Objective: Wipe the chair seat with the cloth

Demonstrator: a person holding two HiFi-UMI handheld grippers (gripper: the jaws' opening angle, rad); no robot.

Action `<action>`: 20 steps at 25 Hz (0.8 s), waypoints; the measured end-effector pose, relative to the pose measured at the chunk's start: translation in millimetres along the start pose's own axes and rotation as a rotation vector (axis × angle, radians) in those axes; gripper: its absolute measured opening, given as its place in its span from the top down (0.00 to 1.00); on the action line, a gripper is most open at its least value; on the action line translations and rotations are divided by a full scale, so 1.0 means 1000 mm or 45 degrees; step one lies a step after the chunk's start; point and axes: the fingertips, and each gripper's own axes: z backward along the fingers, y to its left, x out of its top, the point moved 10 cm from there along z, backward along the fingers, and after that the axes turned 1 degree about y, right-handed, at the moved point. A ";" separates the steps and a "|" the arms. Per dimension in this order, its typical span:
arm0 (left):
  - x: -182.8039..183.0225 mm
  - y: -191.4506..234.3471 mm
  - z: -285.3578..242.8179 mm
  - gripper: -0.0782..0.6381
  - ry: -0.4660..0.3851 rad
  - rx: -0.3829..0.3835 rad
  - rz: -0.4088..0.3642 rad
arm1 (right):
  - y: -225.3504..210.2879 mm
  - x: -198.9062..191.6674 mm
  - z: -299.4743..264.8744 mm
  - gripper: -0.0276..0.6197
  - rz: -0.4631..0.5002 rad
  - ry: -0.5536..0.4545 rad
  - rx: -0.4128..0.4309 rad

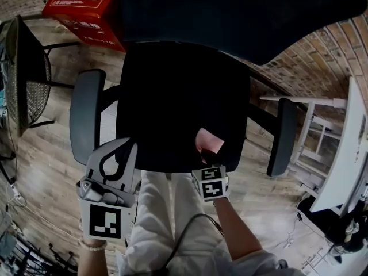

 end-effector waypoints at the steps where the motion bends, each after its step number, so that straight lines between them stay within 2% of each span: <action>1: -0.001 0.002 0.002 0.87 0.001 0.006 0.003 | 0.012 0.003 -0.003 0.88 0.021 -0.004 0.032; 7: -0.008 0.012 0.010 0.87 0.000 0.026 0.027 | 0.091 0.013 -0.021 0.88 0.185 -0.012 0.260; 12: -0.014 0.016 0.012 0.87 0.004 0.025 0.037 | 0.153 0.023 -0.032 0.88 0.238 -0.031 0.432; 17: -0.018 0.016 0.012 0.87 0.014 0.016 0.032 | 0.209 0.037 -0.035 0.88 0.328 -0.032 0.577; 20: -0.018 0.016 0.011 0.87 0.014 0.007 0.030 | 0.225 0.040 -0.037 0.88 0.350 -0.020 0.627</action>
